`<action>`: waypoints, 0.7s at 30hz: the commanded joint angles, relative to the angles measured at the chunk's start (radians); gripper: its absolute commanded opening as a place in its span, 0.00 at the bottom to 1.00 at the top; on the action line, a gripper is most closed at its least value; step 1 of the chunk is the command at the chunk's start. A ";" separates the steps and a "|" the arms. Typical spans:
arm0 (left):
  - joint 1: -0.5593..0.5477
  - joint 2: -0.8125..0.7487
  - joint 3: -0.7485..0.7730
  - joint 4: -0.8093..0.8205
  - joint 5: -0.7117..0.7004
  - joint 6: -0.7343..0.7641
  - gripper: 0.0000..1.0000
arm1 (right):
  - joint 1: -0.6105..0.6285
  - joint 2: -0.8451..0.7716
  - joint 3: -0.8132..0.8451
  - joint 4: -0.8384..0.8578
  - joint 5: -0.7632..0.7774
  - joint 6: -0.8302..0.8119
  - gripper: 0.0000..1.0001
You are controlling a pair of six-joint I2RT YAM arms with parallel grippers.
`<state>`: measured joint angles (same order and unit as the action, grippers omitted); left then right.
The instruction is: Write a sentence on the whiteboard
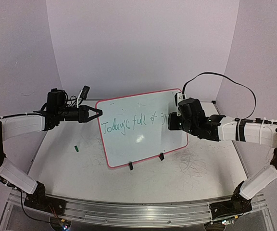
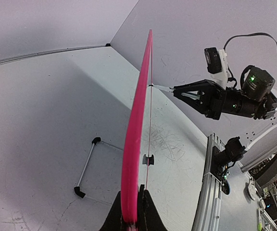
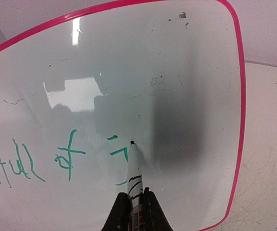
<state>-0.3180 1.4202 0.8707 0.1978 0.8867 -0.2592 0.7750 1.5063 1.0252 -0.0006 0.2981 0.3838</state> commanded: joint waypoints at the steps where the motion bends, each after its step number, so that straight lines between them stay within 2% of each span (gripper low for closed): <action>1: -0.020 0.018 0.018 -0.067 -0.081 0.106 0.00 | -0.003 -0.017 -0.022 0.002 -0.006 0.015 0.00; 21: -0.021 0.013 0.016 -0.068 -0.082 0.107 0.00 | -0.010 -0.008 0.002 0.038 0.057 0.011 0.00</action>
<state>-0.3180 1.4204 0.8715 0.1913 0.8867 -0.2584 0.7747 1.5013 0.9958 0.0004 0.3245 0.3975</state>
